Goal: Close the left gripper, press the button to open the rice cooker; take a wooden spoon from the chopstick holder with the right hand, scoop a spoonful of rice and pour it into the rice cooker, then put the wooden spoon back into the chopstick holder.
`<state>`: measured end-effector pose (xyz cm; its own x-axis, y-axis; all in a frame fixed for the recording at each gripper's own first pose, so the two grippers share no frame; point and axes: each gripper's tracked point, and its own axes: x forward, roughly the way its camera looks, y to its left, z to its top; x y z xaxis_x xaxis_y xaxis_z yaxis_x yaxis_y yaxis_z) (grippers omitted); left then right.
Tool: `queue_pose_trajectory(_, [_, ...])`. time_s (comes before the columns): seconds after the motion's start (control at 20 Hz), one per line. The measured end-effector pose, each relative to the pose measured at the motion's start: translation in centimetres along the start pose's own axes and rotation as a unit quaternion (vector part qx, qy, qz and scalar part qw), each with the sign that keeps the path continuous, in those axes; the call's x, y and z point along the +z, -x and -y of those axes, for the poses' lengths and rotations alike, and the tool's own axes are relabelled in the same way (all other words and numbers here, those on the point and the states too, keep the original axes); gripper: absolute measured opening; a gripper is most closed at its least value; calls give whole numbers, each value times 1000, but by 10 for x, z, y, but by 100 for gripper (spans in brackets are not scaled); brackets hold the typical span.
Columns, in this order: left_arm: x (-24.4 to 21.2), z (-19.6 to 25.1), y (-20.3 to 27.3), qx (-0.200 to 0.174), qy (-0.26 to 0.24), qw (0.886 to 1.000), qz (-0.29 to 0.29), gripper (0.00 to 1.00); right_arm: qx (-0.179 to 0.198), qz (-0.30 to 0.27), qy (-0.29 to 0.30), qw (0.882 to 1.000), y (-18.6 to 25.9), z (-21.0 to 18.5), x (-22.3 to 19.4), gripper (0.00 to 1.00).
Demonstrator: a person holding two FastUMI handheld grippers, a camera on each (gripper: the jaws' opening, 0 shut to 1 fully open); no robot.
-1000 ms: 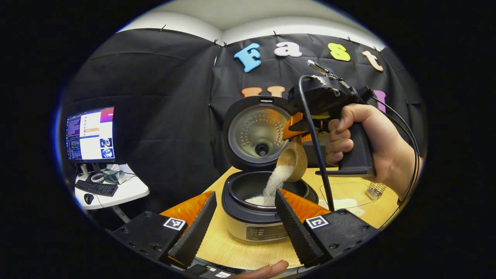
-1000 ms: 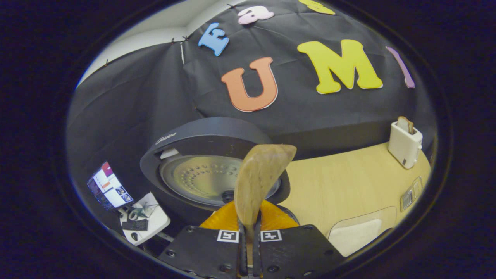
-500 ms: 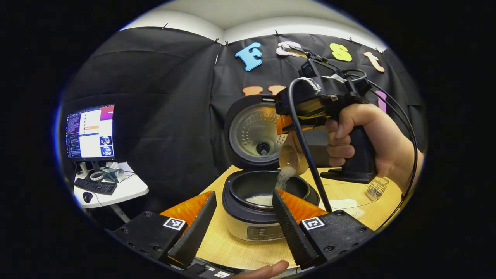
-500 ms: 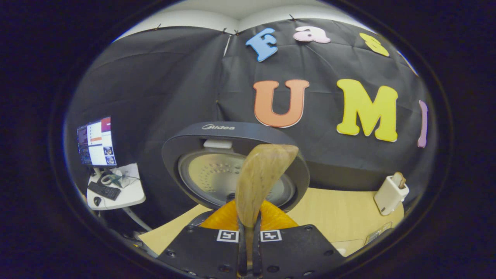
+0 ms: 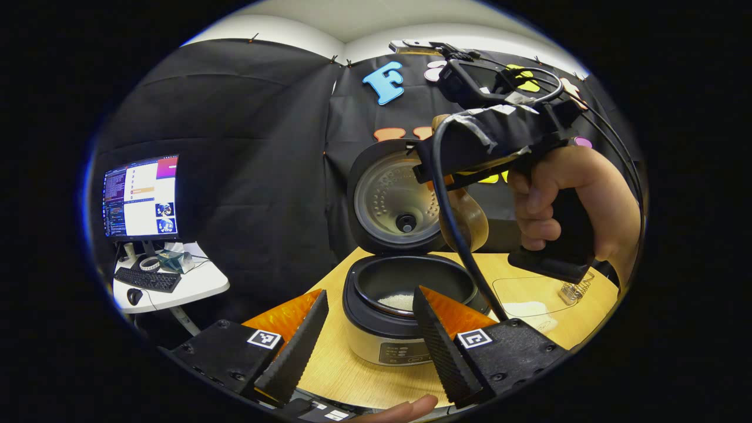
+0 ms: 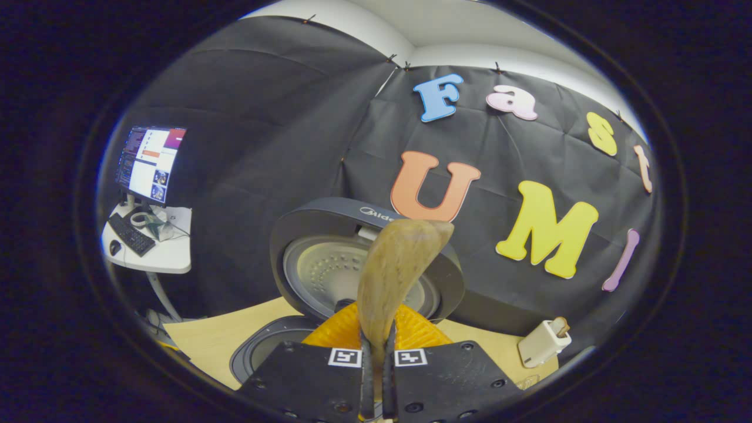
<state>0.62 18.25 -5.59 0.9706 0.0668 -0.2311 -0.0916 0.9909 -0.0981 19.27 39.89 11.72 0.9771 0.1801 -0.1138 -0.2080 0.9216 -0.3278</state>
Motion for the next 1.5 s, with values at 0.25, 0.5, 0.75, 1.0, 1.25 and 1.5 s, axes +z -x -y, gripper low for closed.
queue_pose_trajectory(0.25, [2,9,0,-5,0,1000,1,93,8,-30,-49,998,2,23,-17,6])
queue_pose_trajectory(0.5, [2,34,1,-25,-18,1000,0,93,-24,-44,-74,996,7,75,-34,6])
queue_pose_trajectory(0.75, [12,59,7,-45,-33,998,16,93,-63,-52,-93,992,9,144,-57,6])
queue_pose_trajectory(1.0, [17,78,12,-57,-52,997,25,93,-107,-70,-108,986,16,210,-91,6])
queue_pose_trajectory(1.25, [20,93,16,-67,-58,995,32,93,-143,-90,-143,975,29,274,-130,6])
queue_pose_trajectory(1.5, [22,99,19,-69,-64,995,35,93,-195,-104,-161,962,42,346,-166,4])
